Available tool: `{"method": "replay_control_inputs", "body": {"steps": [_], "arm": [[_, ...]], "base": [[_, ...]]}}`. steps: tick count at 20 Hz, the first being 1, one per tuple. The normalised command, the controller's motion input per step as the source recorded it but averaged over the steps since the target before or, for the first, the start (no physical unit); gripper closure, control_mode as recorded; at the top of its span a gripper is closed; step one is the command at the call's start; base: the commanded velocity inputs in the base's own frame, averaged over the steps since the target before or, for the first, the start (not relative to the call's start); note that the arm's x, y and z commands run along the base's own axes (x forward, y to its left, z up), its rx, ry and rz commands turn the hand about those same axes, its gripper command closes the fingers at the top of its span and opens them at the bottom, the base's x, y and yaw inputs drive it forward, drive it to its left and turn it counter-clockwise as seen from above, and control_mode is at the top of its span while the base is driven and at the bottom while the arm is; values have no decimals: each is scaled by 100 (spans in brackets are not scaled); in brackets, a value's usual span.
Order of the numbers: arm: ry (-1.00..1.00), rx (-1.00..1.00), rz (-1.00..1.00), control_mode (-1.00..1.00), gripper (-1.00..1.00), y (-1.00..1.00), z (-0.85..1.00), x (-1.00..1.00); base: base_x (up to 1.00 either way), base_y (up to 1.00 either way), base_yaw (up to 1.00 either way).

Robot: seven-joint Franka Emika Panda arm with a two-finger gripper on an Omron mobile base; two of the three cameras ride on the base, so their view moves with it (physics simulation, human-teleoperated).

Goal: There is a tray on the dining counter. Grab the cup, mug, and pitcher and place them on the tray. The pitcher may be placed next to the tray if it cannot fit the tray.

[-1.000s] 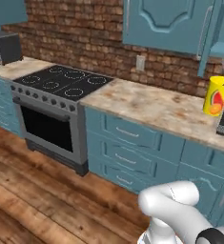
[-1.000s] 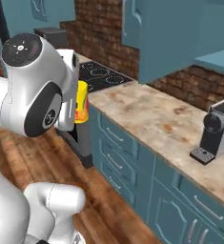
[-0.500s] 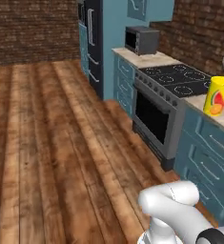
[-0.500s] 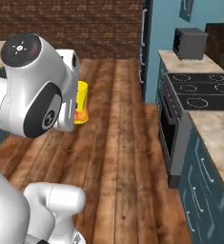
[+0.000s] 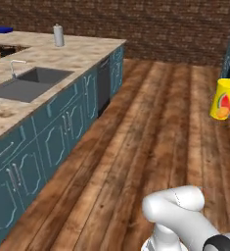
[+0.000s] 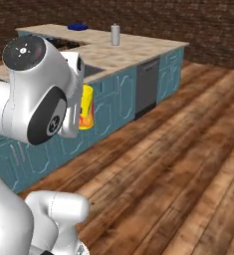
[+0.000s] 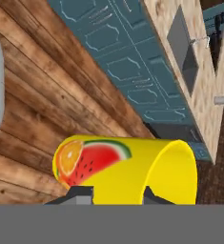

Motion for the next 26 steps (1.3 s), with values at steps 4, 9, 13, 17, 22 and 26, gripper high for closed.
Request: {"method": "replay_control_inputs", "body": {"steps": [4,9,13,17,22,26], "arm": [[0,0,0,100,100,0,0,0],[0,0,0,100,100,0,0,0],[0,0,0,100,100,0,0,0],[0,0,0,100,100,0,0,0],[0,0,0,100,100,0,0,0],[0,0,0,100,100,0,0,0]], "base": [[16,57,80],[84,-18,27],[100,-100,0],[100,-100,0],[100,-100,0],[100,-100,2]]}}
